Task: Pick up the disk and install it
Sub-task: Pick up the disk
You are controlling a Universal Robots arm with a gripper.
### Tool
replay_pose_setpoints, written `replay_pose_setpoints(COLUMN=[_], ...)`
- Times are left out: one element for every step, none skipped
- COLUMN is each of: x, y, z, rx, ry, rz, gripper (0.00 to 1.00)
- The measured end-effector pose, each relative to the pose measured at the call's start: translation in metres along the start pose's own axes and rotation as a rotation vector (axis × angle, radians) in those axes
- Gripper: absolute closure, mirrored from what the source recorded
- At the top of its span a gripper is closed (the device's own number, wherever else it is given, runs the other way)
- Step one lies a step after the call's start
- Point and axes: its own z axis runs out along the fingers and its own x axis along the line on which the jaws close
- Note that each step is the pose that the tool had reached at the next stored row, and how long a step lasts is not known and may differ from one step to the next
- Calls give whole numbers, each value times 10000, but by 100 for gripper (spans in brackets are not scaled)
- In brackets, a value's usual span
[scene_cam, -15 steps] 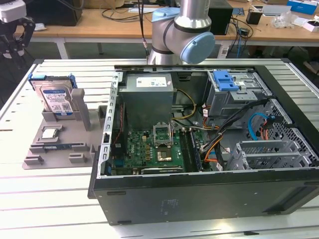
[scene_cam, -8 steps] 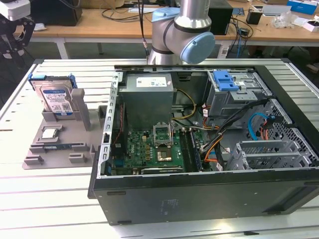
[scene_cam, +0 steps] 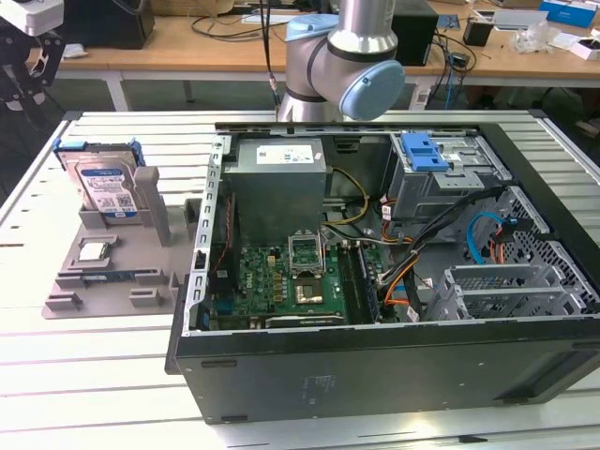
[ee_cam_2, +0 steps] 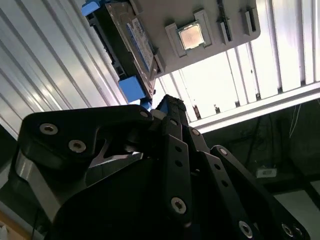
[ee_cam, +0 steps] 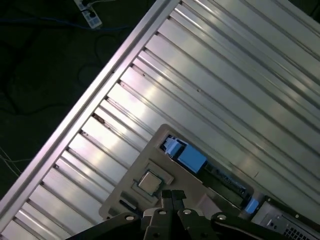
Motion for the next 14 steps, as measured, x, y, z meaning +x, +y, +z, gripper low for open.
replay_pose_setpoints(x=[0, 0, 0, 0, 0, 0, 0, 0, 0, 0, 0, 0, 0, 0], y=[0, 0, 0, 0, 0, 0, 0, 0, 0, 0, 0, 0, 0, 0], z=[0, 0, 0, 0, 0, 0, 0, 0, 0, 0, 0, 0, 0, 0], rx=[-3, -6, -12, -16, -21, -24, -27, -32, -36, -39, -42, -47, -51, -55], ry=[6, 11, 23, 32, 42, 47, 52, 62, 71, 75, 81, 90, 98, 107], rz=[-127, -239, -519, -713, -925, -1040, -1151, -1372, -1576, -1682, -1808, -2000, -2174, -2366], gripper=[89, 89, 89, 89, 89, 89, 89, 89, 89, 89, 89, 89, 89, 89])
